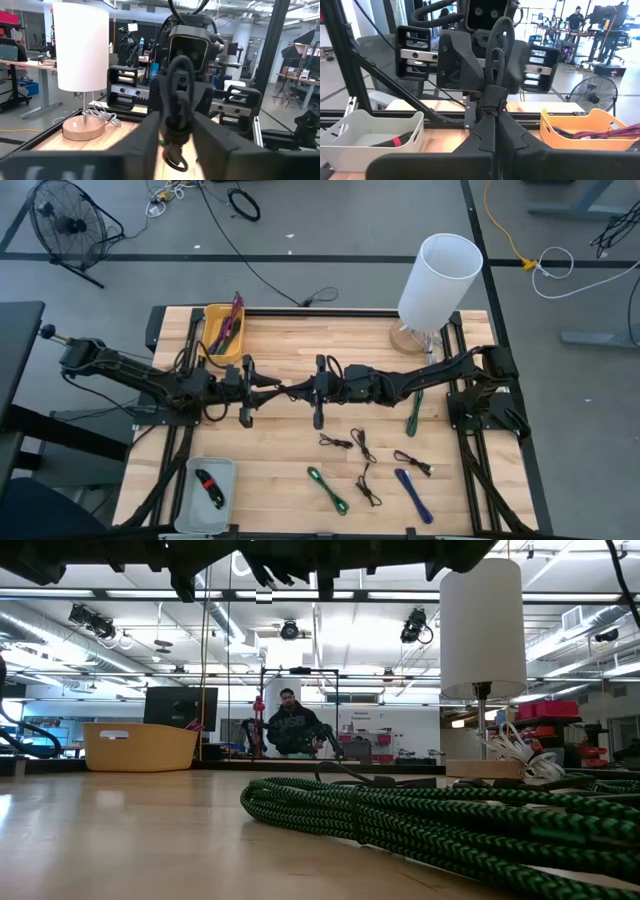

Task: Pick & Place USB Port
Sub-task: Put the black charger cable into the gray bin

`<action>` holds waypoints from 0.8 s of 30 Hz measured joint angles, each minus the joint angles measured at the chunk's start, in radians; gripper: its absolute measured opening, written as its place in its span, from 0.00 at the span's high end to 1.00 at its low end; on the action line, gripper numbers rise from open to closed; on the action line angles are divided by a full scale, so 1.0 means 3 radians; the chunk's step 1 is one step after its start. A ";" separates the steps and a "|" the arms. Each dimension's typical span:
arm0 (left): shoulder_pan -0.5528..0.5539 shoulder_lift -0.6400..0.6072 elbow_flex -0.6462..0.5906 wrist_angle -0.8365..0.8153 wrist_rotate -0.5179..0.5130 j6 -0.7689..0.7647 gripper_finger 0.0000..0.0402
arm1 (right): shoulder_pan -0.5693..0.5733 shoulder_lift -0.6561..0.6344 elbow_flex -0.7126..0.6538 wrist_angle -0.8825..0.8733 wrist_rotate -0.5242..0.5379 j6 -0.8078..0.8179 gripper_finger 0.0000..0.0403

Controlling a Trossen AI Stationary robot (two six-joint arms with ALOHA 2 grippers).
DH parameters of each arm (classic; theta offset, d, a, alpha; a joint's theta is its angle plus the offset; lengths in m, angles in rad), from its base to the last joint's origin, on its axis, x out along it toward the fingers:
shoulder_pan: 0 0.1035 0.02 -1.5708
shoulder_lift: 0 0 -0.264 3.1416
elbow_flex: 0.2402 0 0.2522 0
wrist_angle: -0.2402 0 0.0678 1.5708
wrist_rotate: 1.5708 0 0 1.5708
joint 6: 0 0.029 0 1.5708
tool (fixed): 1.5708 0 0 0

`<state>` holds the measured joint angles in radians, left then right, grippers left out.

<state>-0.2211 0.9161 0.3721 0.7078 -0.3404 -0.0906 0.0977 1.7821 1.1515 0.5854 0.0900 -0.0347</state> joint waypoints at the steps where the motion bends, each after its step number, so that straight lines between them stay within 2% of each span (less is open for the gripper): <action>1: 0.0000 0.0000 0.0000 -0.0002 0.0000 0.0000 0.79 | -0.0001 0.0000 0.0000 -0.0007 0.0012 -0.0001 1.00; 3: -0.0001 0.0000 0.0000 0.0000 0.0010 0.0009 0.91 | 0.0001 0.0000 0.0000 -0.0010 0.0015 -0.0001 1.00; 5: -0.0001 0.0000 0.0000 0.0001 0.0006 0.0021 0.96 | -0.0001 0.0000 0.0000 -0.0012 0.0011 -0.0001 1.00; 13: 0.0000 0.0000 0.0000 -0.0002 0.0090 0.0028 0.99 | -0.0012 0.0000 0.0000 -0.0013 -0.0011 0.0000 0.90; 24: 0.0001 0.0001 0.0000 -0.0121 0.0063 0.0014 0.99 | -0.0018 -0.0017 0.0000 -0.0237 0.0073 -0.0003 0.63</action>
<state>-0.2207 0.9164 0.3721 0.6716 -0.3216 -0.0865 0.0924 1.7770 1.1515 0.5144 0.1118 -0.0357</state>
